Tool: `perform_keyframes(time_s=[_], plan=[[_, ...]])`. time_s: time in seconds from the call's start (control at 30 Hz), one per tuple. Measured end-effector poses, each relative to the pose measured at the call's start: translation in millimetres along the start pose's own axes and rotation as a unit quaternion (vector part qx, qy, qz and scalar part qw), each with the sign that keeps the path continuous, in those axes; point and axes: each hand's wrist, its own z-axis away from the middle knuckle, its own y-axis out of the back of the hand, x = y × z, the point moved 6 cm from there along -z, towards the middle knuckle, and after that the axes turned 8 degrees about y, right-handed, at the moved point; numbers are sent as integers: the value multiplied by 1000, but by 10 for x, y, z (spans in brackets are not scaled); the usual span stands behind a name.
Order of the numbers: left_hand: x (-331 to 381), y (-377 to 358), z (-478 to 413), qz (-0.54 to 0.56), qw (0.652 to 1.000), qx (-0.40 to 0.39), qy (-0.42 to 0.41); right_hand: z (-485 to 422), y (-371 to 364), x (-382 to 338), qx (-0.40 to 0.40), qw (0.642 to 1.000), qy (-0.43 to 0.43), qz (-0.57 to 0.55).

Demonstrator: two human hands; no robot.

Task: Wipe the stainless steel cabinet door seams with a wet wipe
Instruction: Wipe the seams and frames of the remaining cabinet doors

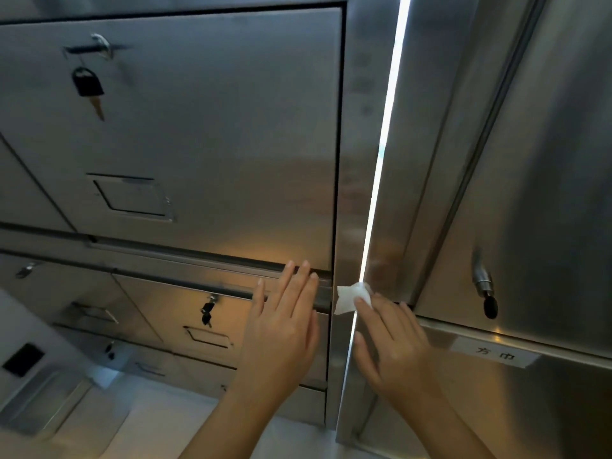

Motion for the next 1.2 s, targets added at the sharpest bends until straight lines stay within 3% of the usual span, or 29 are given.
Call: perform_keyframes(time_s=[0.53,1.2], plan=[[-989,507,614,-40,992,5,120,-377,-423,-1029,-8,997,66,-37],[-3408,1739,2000,-65,977,6,205,-965,-1278,-4035,-52,988,109,-98]])
